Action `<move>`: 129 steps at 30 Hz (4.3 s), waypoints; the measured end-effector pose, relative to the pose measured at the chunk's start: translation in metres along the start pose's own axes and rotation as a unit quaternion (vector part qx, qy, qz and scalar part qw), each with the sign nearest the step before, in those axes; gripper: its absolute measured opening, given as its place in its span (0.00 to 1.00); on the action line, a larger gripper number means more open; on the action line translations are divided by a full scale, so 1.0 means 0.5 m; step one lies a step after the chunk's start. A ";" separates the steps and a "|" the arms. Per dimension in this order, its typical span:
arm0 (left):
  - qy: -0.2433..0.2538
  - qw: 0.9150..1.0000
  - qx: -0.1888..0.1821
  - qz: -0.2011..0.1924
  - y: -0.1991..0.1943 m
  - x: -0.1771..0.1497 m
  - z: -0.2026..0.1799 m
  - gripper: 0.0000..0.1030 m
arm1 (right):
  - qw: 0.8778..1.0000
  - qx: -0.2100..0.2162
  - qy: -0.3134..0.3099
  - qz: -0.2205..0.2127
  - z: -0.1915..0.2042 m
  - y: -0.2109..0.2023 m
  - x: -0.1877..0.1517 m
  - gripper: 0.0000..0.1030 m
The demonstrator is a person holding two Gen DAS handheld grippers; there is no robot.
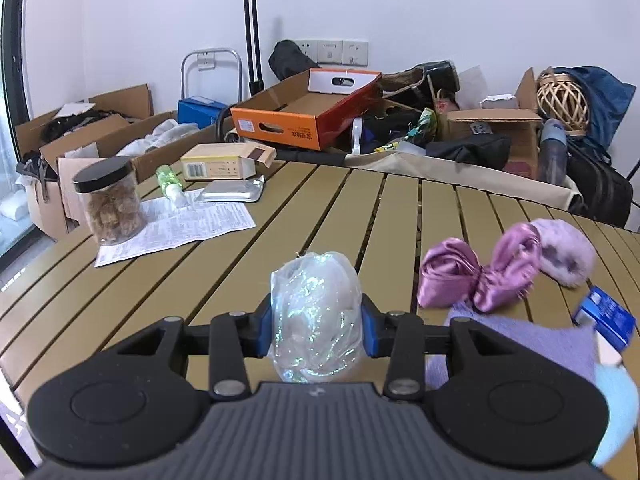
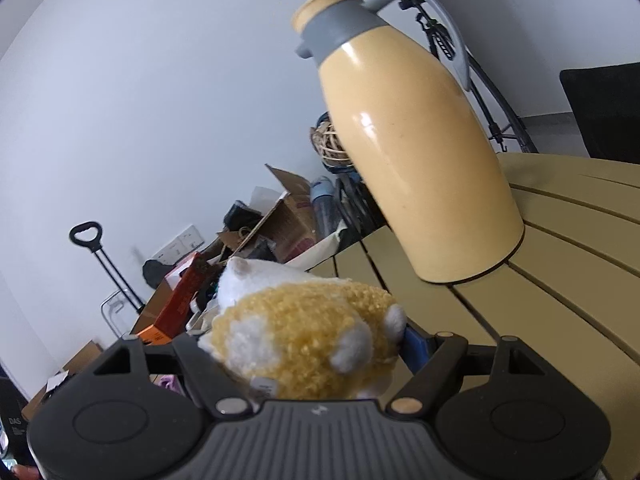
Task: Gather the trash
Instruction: 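Carry the plastic bag and plush toy off the table toward the black bin, then lower the plastic bag into the black bin and open the left tool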
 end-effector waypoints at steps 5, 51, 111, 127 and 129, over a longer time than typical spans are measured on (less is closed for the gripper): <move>0.007 1.000 -0.005 -0.003 -0.057 -0.037 0.012 0.41 | 1.000 0.009 -0.013 0.006 0.020 -0.033 -0.022 0.75; 0.080 0.991 -0.087 0.063 -0.317 -0.497 0.033 0.41 | 0.988 -0.005 -0.113 0.109 0.012 -0.317 -0.348 0.75; 0.108 0.956 -0.100 0.253 -0.097 -0.659 -0.069 0.41 | 0.960 -0.144 -0.113 0.213 -0.174 -0.210 -0.452 0.75; 0.106 0.954 -0.117 0.256 -0.089 -0.633 -0.166 0.41 | 0.959 -0.157 -0.103 0.212 -0.204 -0.215 -0.451 0.75; 0.105 0.954 -0.117 0.255 -0.088 -0.630 -0.175 0.41 | 0.959 -0.160 -0.102 0.211 -0.209 -0.216 -0.451 0.75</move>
Point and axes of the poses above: each gripper's, at about its wrist camera, not at the fingertips, and y roughly the way its jaws point, z to its left, x to its top, the point moved 10 cm from there along y, roughly the way its jaws point, and after that the axes turned 6 degrees about z, right-handed, at the moved point
